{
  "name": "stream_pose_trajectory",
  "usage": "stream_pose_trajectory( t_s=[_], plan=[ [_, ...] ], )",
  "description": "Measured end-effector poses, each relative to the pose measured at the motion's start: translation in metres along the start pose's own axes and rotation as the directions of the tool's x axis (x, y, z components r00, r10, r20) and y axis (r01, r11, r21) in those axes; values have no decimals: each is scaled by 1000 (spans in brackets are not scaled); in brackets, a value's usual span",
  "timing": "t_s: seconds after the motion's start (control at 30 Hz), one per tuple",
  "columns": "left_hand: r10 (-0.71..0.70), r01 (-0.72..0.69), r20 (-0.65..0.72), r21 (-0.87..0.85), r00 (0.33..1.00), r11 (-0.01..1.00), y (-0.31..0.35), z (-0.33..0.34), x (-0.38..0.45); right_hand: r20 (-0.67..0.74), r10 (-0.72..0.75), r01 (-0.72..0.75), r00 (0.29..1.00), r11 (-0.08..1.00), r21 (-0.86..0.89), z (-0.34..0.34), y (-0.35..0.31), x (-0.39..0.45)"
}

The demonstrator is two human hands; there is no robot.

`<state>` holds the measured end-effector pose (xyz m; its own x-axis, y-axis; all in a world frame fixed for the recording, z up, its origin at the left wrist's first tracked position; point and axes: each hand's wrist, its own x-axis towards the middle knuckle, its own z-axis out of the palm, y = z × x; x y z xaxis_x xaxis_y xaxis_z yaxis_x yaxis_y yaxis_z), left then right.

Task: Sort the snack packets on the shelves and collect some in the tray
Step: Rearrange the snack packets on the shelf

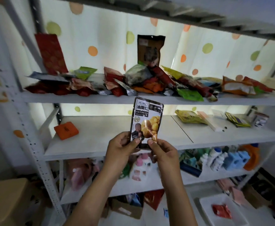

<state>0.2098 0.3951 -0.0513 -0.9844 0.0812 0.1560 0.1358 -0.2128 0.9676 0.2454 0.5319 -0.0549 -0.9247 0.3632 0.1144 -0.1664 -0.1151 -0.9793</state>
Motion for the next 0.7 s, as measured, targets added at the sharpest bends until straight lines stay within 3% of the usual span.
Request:
stream_pose_trajectory(
  t_s=[0.23, 0.37, 0.53, 0.7],
  plan=[
    [46, -46, -29, -11, 999, 999, 63, -48, 76, 225, -9, 22, 974, 998, -55, 69, -46, 87],
    [52, -53, -49, -20, 997, 998, 97, -74, 121, 326, -91, 147, 941, 977, -154, 116, -71, 133],
    [26, -24, -94, 29, 995, 999, 137, -105, 195, 369, -140, 223, 919, 955, -193, 177, -97, 198],
    [-1, 14, -141, 97, 990, 995, 167, -136, 272, 376, -91, 219, 922, 924, -314, 234, -106, 263]
  ],
)
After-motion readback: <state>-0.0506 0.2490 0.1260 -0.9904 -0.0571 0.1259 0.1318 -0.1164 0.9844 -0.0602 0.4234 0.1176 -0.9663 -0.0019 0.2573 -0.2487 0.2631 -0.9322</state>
